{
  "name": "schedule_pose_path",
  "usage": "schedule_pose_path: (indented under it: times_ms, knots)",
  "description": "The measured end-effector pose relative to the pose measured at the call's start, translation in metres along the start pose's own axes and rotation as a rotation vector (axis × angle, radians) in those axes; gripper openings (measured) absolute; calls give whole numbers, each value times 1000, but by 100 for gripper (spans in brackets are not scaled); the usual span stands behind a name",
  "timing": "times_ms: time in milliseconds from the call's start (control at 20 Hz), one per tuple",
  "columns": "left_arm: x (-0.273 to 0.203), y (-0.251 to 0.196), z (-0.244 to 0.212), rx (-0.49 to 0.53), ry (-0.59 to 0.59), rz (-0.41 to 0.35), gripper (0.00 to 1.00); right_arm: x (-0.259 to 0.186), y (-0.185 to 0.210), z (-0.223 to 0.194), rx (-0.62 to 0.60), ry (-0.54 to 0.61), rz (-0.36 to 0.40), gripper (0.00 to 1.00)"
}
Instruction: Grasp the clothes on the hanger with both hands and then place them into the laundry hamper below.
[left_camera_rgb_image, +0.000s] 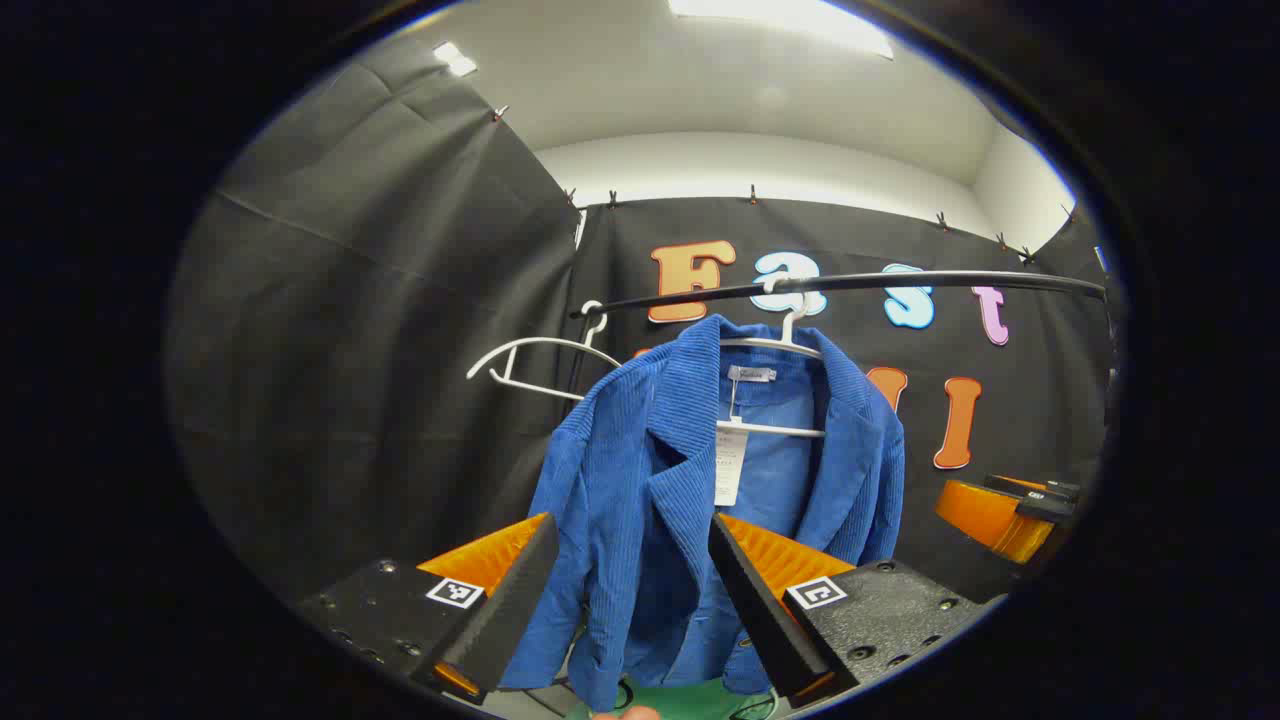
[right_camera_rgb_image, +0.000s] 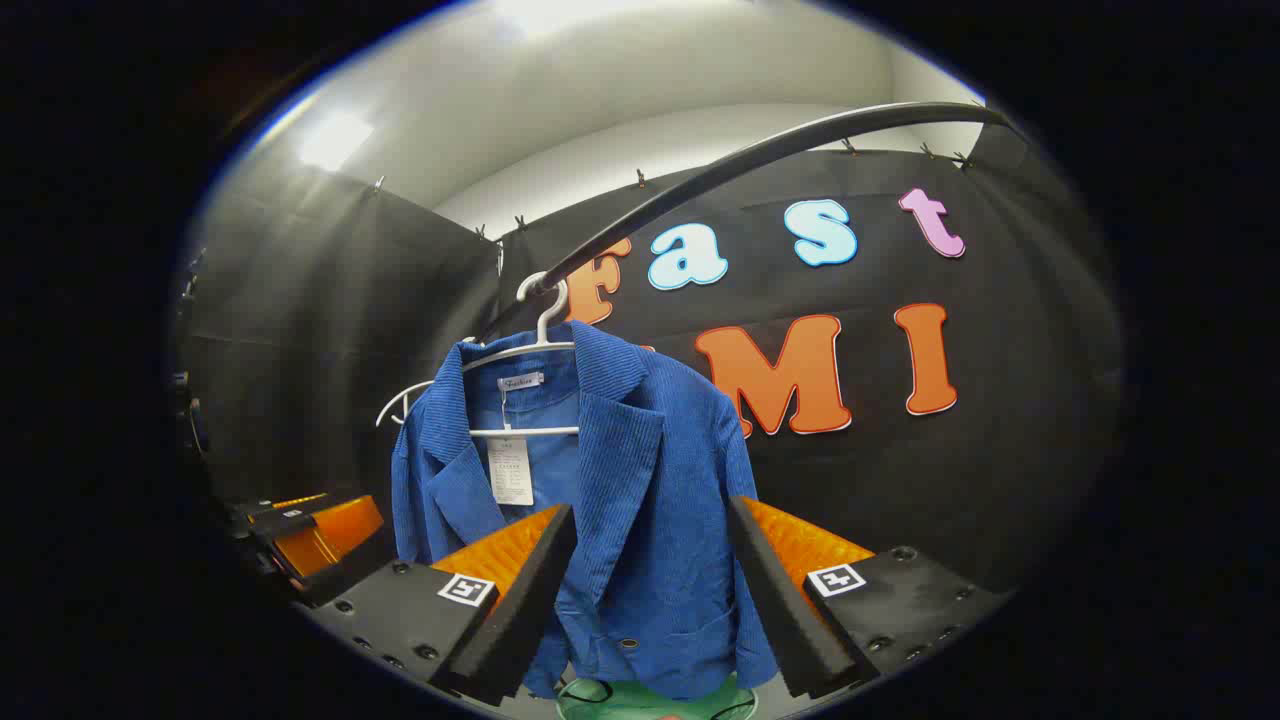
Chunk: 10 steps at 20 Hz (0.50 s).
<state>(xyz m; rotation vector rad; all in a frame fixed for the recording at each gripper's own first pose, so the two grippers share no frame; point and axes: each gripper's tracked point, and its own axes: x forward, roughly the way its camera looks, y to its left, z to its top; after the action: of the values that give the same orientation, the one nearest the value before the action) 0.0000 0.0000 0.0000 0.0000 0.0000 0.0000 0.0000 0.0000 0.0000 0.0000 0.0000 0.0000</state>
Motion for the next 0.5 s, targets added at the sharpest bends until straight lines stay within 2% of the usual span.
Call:
schedule_pose_path:
  times_ms: [150, 200, 250, 300, 350, 500]
  knots:
    - [-2, 1, 1, 7, -14, 13, 92, -3, -1, -7, -7, 27, 8, 90]
    - [-2, 3, 2, 11, -19, 17, 95, -3, -3, -7, -12, 28, 3, 98]
    - [-2, 3, 4, 10, -24, 17, 99, -3, -3, -6, -17, 25, 0, 98]
    - [-2, 1, 6, 2, -29, 10, 92, -5, -3, -5, -22, 19, -2, 98]
    - [-2, 0, 6, -7, -32, 3, 95, -6, -3, -4, -26, 13, -3, 98]
    - [-1, 1, 11, -18, -41, 4, 95, -7, 4, -5, -23, 10, 11, 98]
